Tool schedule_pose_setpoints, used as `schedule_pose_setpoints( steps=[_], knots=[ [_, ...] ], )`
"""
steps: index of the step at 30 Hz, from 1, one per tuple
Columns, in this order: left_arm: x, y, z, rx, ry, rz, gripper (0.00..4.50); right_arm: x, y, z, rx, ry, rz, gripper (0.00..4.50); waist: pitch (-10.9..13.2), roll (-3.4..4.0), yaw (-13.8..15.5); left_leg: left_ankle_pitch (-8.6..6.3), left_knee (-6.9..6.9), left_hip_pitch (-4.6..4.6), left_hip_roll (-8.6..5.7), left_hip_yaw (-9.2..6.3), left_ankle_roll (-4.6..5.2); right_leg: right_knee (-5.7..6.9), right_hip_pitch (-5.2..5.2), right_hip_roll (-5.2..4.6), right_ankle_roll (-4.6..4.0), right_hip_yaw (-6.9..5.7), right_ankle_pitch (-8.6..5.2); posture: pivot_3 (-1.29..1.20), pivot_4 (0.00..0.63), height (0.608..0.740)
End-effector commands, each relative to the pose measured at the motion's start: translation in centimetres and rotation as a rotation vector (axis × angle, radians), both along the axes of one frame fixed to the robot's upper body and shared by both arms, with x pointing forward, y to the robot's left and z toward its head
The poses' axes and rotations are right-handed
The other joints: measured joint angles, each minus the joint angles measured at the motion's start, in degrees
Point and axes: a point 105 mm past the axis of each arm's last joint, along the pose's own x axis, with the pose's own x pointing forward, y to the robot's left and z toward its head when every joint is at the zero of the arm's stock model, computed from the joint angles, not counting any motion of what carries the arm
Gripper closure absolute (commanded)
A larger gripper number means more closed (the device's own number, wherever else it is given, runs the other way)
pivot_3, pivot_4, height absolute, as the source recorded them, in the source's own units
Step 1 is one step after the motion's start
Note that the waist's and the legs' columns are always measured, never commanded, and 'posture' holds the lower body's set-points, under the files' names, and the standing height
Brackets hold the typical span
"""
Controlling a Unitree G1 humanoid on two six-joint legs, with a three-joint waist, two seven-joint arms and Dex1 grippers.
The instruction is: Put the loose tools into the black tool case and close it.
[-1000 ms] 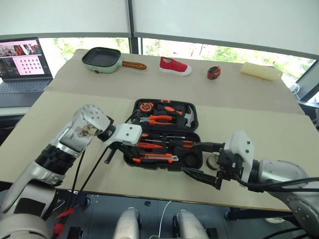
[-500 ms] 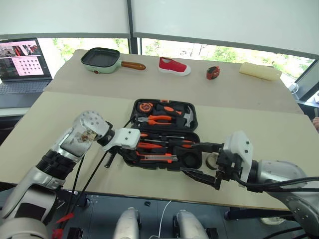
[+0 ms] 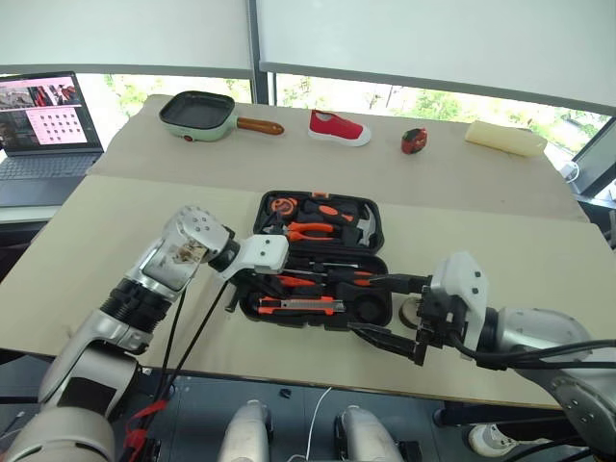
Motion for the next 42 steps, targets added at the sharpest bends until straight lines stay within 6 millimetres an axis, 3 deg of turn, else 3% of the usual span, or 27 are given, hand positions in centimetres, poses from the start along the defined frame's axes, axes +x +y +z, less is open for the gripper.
schedule_pose_setpoints(
  steps=[1,6,13,15,18,21,25,29,31,35,42],
  knots=[
    [-0.3,-0.3,-0.2,0.027,-0.032,-0.033,4.46,-0.3,0.2,0.6,0.005,-0.031,0.009,0.00,0.0,0.00,0.0,0.00,0.00,0.00,0.00,0.00,0.00,0.00,0.00,0.00,0.00,0.00,0.00,0.00,0.150,0.740],
    [0.0,0.2,-2.4,0.084,-0.053,-0.040,4.46,-0.6,0.4,0.6,0.010,-0.027,0.011,0.00,0.0,0.00,0.1,0.00,0.00,0.03,-0.01,0.00,0.00,-0.01,0.05,-0.01,0.00,0.00,0.00,0.00,0.150,0.740],
    [-0.1,0.0,-3.3,0.067,-0.042,-0.041,4.46,-0.7,0.2,0.4,0.004,-0.023,0.006,0.00,-0.1,0.08,0.1,-0.01,0.07,0.41,0.00,-0.01,0.01,-0.06,0.53,-0.02,0.01,-0.03,0.00,0.00,0.150,0.740],
    [-0.2,-0.1,-2.9,0.029,-0.038,-0.034,4.46,-0.7,0.1,0.3,-0.003,-0.023,-0.001,0.00,-0.1,0.09,0.1,-0.02,0.06,0.56,0.01,-0.03,0.01,-0.09,0.70,-0.03,0.01,-0.07,-0.01,0.00,0.150,0.740],
    [0.1,-1.2,-0.2,-0.195,-0.042,0.024,4.46,-0.3,-1.0,0.0,-0.024,-0.032,-0.067,0.00,-0.1,0.12,0.1,-0.03,0.06,0.60,0.00,-0.03,0.02,-0.13,0.77,-0.05,0.01,-0.08,-0.01,0.00,0.150,0.740],
    [0.6,-1.1,3.2,-0.417,-0.051,0.117,3.78,0.1,-4.1,-0.9,-0.056,-0.002,-0.211,0.00,-0.1,0.10,0.2,-0.03,0.07,0.46,0.00,-0.08,0.04,-0.13,0.69,-0.06,0.03,-0.13,-0.02,0.00,0.150,0.740],
    [-0.8,0.0,6.7,-0.581,0.051,0.178,2.27,-1.3,-9.5,-1.7,-0.102,0.059,-0.388,0.00,0.0,0.10,0.2,-0.03,0.09,0.33,-0.03,-0.18,0.04,-0.13,0.63,-0.08,0.08,-0.20,-0.03,0.00,0.150,0.740],
    [-3.1,1.4,7.7,-0.604,0.121,0.167,0.76,-3.2,-13.5,-1.8,-0.158,0.103,-0.490,0.00,-0.1,0.26,-0.3,-0.04,0.05,0.50,-0.02,-0.18,0.04,-0.18,0.77,-0.07,0.10,-0.18,-0.05,0.00,0.150,0.740],
    [-4.3,2.2,7.5,-0.575,0.139,0.161,0.07,-3.9,-14.5,-1.7,-0.188,0.123,-0.494,0.00,-0.1,0.27,-0.6,-0.05,-0.03,0.68,-0.01,-0.15,0.03,-0.19,0.87,-0.07,0.17,-0.15,-0.16,0.00,0.150,0.740],
    [-5.4,2.8,7.0,-0.541,0.151,0.166,0.07,-3.6,-14.1,-1.9,-0.223,0.129,-0.431,0.00,-0.1,0.26,-1.1,-0.05,-0.18,0.87,0.02,-0.13,0.02,-0.28,0.94,-0.06,0.12,-0.12,-0.29,0.00,0.150,0.740],
    [-5.8,2.3,6.5,-0.528,0.128,0.183,0.07,0.1,-10.2,-3.6,-0.265,0.093,-0.272,0.00,0.0,0.27,-1.2,-0.05,-0.30,0.88,0.00,-0.10,0.02,-0.44,0.93,-0.06,0.03,-0.07,-0.24,0.00,0.150,0.740]
  ],
)
